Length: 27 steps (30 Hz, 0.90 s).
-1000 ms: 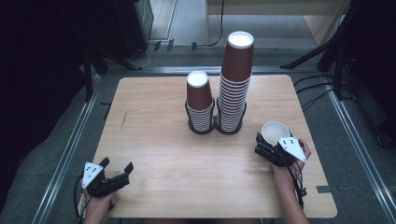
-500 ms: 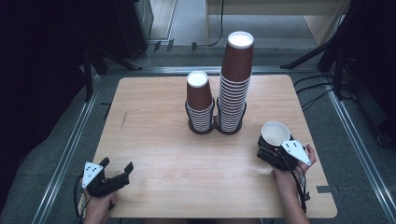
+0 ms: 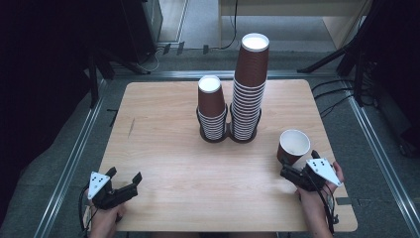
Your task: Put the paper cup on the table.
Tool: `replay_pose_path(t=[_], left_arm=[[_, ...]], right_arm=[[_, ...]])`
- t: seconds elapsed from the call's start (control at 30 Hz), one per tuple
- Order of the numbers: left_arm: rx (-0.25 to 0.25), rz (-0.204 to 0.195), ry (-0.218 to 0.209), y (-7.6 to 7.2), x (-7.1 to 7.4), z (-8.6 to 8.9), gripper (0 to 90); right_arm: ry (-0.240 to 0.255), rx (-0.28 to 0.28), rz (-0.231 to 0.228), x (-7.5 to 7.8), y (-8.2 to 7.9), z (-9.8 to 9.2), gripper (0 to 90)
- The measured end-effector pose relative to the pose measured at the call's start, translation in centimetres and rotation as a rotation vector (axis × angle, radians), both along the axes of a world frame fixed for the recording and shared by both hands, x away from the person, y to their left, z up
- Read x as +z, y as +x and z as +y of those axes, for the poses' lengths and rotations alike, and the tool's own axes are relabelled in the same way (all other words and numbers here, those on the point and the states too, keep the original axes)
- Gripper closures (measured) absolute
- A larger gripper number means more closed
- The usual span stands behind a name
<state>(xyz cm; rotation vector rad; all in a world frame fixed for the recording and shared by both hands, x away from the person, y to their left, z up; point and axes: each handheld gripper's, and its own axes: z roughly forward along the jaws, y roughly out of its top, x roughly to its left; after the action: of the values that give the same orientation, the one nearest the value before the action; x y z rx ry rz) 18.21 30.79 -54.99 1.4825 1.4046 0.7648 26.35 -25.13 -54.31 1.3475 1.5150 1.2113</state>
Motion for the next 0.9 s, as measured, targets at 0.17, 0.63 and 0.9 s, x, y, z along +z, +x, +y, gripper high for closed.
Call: replay_pose_path(t=[0.17,0.63,0.9], left_arm=[[0.0,0.001,-0.002,0.0,0.0,0.0,2.0],[-0.001,-0.002,0.005,0.0,0.0,0.0,2.0],[-0.001,-0.008,0.01,-0.1,0.0,-0.1,2.0]], right_arm=[[-0.01,0.0,0.001,-0.1,-0.8,-1.0,0.0],[-0.02,-0.045,0.013,-0.2,-2.9,-4.4,0.0],[-0.007,-0.074,0.014,-0.3,-4.2,-6.8,0.0]])
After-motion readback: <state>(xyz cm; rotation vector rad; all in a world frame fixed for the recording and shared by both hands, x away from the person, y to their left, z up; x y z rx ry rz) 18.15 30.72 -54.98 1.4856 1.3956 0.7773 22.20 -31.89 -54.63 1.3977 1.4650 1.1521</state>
